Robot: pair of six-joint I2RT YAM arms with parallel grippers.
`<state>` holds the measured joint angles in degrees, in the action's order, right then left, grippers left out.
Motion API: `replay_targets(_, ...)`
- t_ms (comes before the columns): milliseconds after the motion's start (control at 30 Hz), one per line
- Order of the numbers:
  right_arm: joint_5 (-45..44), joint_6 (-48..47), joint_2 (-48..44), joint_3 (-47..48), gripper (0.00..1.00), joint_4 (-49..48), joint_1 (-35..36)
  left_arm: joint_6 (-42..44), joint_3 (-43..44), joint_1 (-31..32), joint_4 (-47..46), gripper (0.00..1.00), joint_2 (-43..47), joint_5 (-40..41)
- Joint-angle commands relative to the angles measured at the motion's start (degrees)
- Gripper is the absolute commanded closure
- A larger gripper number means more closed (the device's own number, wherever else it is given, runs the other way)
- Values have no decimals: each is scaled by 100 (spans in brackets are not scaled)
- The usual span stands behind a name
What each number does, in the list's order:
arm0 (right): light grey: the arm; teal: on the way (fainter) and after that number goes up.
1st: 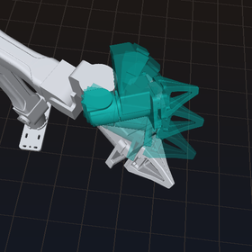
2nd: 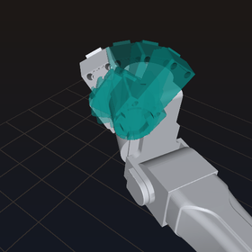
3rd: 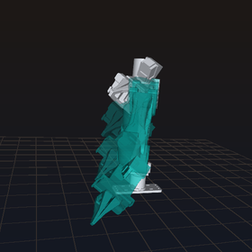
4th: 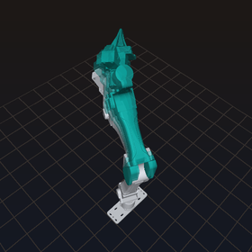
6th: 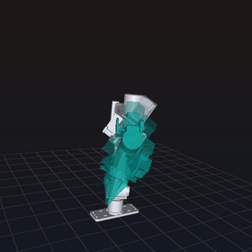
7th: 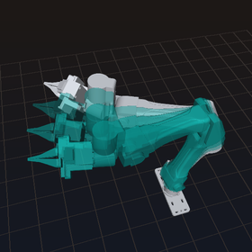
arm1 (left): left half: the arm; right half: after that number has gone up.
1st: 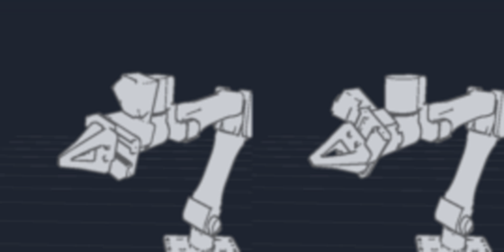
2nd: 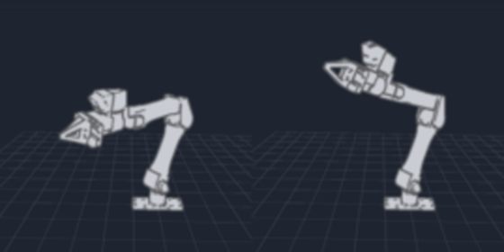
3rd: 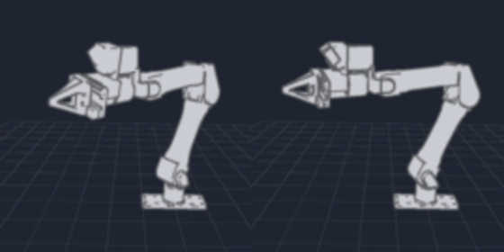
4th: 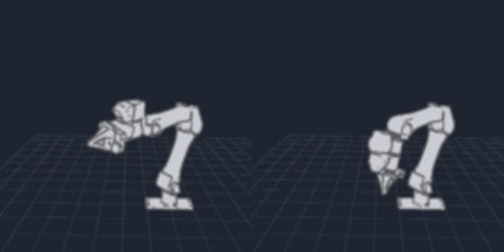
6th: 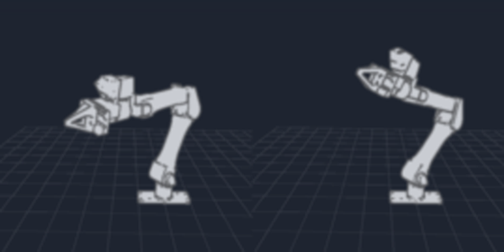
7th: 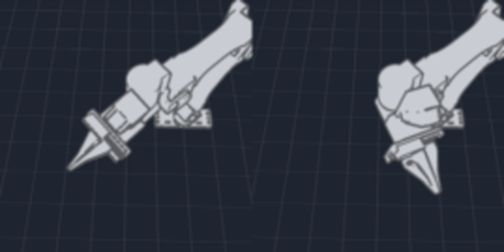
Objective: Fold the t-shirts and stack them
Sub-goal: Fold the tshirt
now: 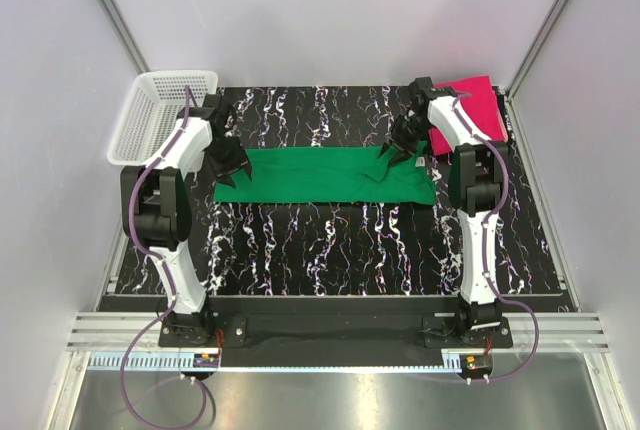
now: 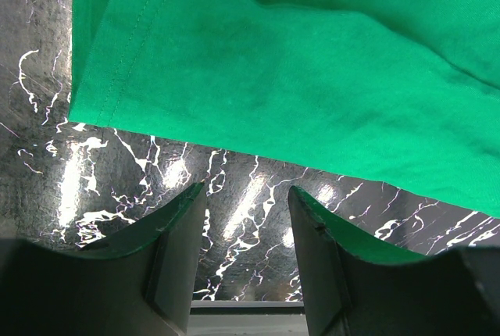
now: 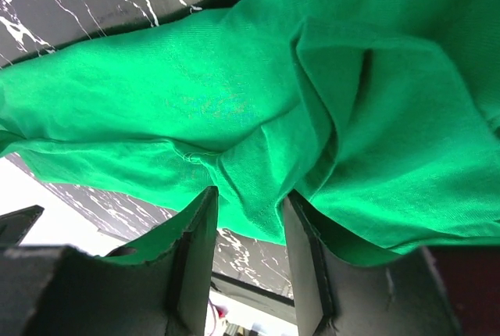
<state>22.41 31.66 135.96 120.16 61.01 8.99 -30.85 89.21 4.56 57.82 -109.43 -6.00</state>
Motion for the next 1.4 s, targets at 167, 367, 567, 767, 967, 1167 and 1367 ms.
replay_targets(167,9,-107,-43,-133,68,86,111,97,114,-16,-52,49,124,-24)
replay_targets(367,-79,-116,-87,-98,100,130,138,97,132,-16,-52,49,123,-6)
replay_targets(567,-71,-116,-61,130,100,192,129,79,132,-16,-52,49,88,-42)
replay_targets(767,-44,-64,-17,447,100,227,138,106,106,-16,-43,49,123,-7)
replay_targets(967,43,-37,158,902,100,358,138,79,79,-25,-52,49,141,-33)
replay_targets(1167,132,-28,641,1659,100,622,146,71,35,-16,-52,49,158,-42)
replay_targets(1367,404,77,1195,2398,100,815,164,97,-122,-16,-69,49,246,-7)
